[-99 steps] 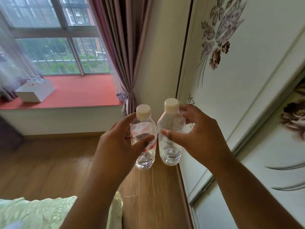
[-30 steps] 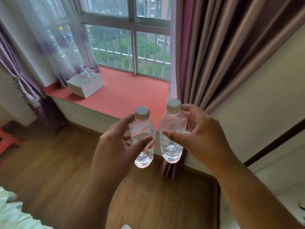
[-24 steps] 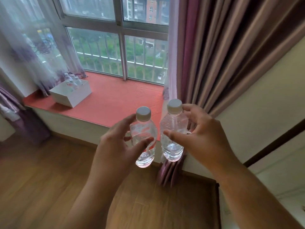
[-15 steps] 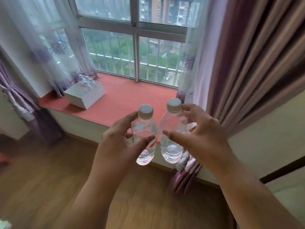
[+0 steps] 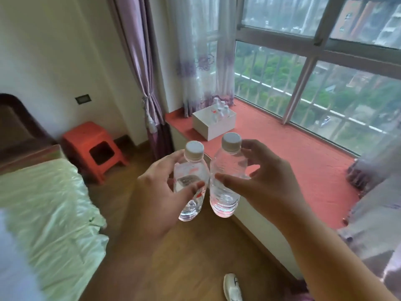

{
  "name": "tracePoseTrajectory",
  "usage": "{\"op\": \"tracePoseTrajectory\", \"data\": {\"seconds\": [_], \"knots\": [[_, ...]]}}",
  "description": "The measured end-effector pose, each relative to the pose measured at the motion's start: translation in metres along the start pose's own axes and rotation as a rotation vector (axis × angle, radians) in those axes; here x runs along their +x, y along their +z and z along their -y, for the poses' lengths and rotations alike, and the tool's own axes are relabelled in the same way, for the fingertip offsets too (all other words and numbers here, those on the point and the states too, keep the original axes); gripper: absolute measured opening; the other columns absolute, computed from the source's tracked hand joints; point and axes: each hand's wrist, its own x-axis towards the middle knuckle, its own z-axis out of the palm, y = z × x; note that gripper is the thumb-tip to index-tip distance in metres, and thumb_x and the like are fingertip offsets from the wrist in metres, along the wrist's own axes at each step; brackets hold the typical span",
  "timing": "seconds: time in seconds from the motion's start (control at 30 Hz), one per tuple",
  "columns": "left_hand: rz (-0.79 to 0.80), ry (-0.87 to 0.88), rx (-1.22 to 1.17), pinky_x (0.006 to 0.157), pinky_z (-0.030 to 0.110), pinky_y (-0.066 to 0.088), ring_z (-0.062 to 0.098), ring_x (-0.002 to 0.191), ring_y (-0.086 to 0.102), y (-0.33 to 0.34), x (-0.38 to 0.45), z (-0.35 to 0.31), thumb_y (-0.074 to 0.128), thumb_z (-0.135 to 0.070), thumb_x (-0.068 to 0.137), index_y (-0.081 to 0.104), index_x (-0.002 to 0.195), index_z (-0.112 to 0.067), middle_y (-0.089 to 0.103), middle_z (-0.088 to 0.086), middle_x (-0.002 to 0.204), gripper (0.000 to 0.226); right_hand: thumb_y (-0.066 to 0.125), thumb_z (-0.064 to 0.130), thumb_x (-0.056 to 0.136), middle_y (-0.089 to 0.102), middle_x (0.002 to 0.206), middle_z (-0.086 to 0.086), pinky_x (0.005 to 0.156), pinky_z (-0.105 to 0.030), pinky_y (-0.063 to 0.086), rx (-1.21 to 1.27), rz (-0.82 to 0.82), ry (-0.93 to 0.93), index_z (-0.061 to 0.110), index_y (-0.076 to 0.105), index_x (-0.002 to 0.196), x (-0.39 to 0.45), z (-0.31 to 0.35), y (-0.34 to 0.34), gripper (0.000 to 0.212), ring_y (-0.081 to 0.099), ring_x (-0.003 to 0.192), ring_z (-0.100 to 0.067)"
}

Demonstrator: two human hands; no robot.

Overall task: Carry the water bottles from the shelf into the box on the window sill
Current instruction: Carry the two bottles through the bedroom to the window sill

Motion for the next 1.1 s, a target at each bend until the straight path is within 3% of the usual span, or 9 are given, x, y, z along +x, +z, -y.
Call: {"op": "tracePoseTrajectory", "data": {"seconds": [0.13, 0.3, 0.5, 0.67, 0.8, 0.97, 1.1], "knots": [[-0.142, -0.101, 0.109, 0.085, 0.024, 0.053, -0.006, 0.103, 0.062, -0.008, 0.025, 0.015, 0.085, -0.047, 0.072, 0.055, 0.132, -0.048, 0.065, -0.025, 0.119, 0.067, 0.090, 0.045, 0.063, 0.066, 0.100, 0.034, 0.073, -0.028, 0.052, 0.050, 0.131, -0.080, 0.050, 0.057, 0.113, 0.054, -0.003, 0.027, 0.061, 0.062, 0.091, 0.007], [-0.273, -0.216, 0.212, 0.078, 0.010, 0.042, -0.008, 0.100, 0.060, -0.010, 0.057, 0.021, 0.084, -0.046, 0.073, 0.053, 0.135, -0.046, 0.062, -0.030, 0.117, 0.069, 0.090, 0.045, 0.062, 0.067, 0.104, 0.029, 0.074, -0.027, 0.052, 0.090, 0.229, -0.176, 0.046, 0.058, 0.117, 0.121, -0.008, 0.050, 0.064, 0.062, 0.089, 0.004], [-0.391, -0.322, 0.247, 0.091, 0.033, 0.055, 0.006, 0.109, 0.063, 0.005, 0.080, 0.021, 0.082, -0.048, 0.073, 0.053, 0.135, -0.046, 0.062, -0.020, 0.130, 0.068, 0.089, 0.046, 0.063, 0.067, 0.107, 0.027, 0.080, -0.036, 0.056, 0.124, 0.348, -0.269, 0.043, 0.058, 0.119, 0.177, -0.022, 0.072, 0.064, 0.062, 0.097, 0.002], [-0.403, -0.404, 0.231, 0.078, 0.019, 0.049, -0.001, 0.099, 0.063, 0.013, 0.089, 0.033, 0.082, -0.050, 0.073, 0.051, 0.130, -0.056, 0.059, -0.034, 0.111, 0.066, 0.089, 0.047, 0.064, 0.064, 0.101, 0.035, 0.078, -0.035, 0.057, 0.149, 0.419, -0.290, 0.047, 0.055, 0.117, 0.201, -0.030, 0.088, 0.063, 0.063, 0.092, 0.004], [-0.389, -0.405, 0.227, 0.071, 0.009, 0.042, -0.016, 0.092, 0.058, 0.016, 0.107, 0.045, 0.081, -0.052, 0.073, 0.042, 0.109, -0.077, 0.053, -0.046, 0.103, 0.059, 0.089, 0.047, 0.065, 0.062, 0.099, 0.038, 0.076, -0.033, 0.057, 0.151, 0.450, -0.281, 0.048, 0.056, 0.115, 0.218, -0.034, 0.099, 0.061, 0.062, 0.094, 0.006], [-0.345, -0.383, 0.222, 0.077, 0.010, 0.044, -0.009, 0.101, 0.059, 0.020, 0.143, 0.072, 0.081, -0.053, 0.074, 0.049, 0.121, -0.063, 0.057, -0.039, 0.113, 0.058, 0.088, 0.048, 0.065, 0.065, 0.103, 0.033, 0.076, -0.033, 0.056, 0.099, 0.437, -0.256, 0.046, 0.056, 0.118, 0.244, -0.044, 0.113, 0.062, 0.062, 0.097, 0.005], [-0.278, -0.330, 0.206, 0.088, 0.023, 0.052, -0.002, 0.111, 0.059, 0.020, 0.189, 0.100, 0.081, -0.053, 0.074, 0.052, 0.133, -0.050, 0.060, -0.028, 0.125, 0.066, 0.088, 0.051, 0.064, 0.065, 0.109, 0.031, 0.076, -0.028, 0.055, 0.018, 0.360, -0.203, 0.047, 0.054, 0.121, 0.272, -0.050, 0.123, 0.066, 0.062, 0.097, 0.003]]}}
